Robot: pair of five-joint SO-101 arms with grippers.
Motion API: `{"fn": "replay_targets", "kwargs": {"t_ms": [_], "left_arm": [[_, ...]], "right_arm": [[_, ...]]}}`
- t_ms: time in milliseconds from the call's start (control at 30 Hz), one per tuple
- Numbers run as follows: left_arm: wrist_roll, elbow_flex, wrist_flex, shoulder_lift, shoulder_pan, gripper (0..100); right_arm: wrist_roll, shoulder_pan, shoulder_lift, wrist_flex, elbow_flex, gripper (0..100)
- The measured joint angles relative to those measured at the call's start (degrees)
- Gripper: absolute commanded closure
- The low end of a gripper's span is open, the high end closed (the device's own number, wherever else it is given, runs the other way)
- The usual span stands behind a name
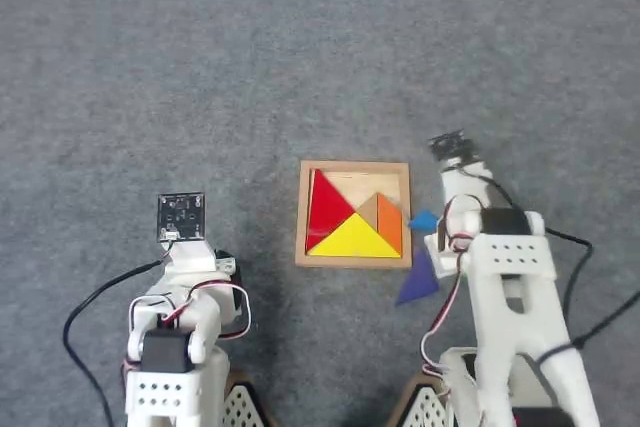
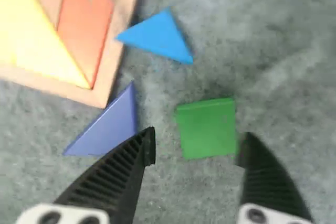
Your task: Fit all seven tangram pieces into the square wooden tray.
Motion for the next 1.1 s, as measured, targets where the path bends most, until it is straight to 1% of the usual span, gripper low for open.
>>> {"fn": "replay_targets", "kwargs": {"t_ms": [233,400,467,633,767,867,1000,1100], "left_arm": [[0.0,0.0,0.0,0.0,0.0,99],[0.0,0.0,0.0,0.0,0.0,99],[0.0,0.0,0.0,0.0,0.0,99],[0.0,0.0,0.0,0.0,0.0,99],[0.0,0.0,0.0,0.0,0.0,99],[0.0,0.0,0.0,0.0,0.0,99],[0.0,0.0,0.0,0.0,0.0,99],[0.0,0.0,0.0,0.0,0.0,99]], "right_arm": [[6.51,0.26,10.55,-5.89,0.0,71.0],[8.97,3.6,16.44,-11.43,0.0,71.0],[9.58,4.84,18.37,-11.52,-0.35,72.0],[9.85,6.68,22.07,-11.52,-3.78,84.6],[9.93,7.65,22.33,-11.52,-5.01,91.1],[9.93,7.65,22.51,-11.52,-5.98,93.2],[9.93,7.47,22.86,-11.43,-8.18,93.4],[9.93,5.98,22.86,-8.44,-10.9,93.4]]}}
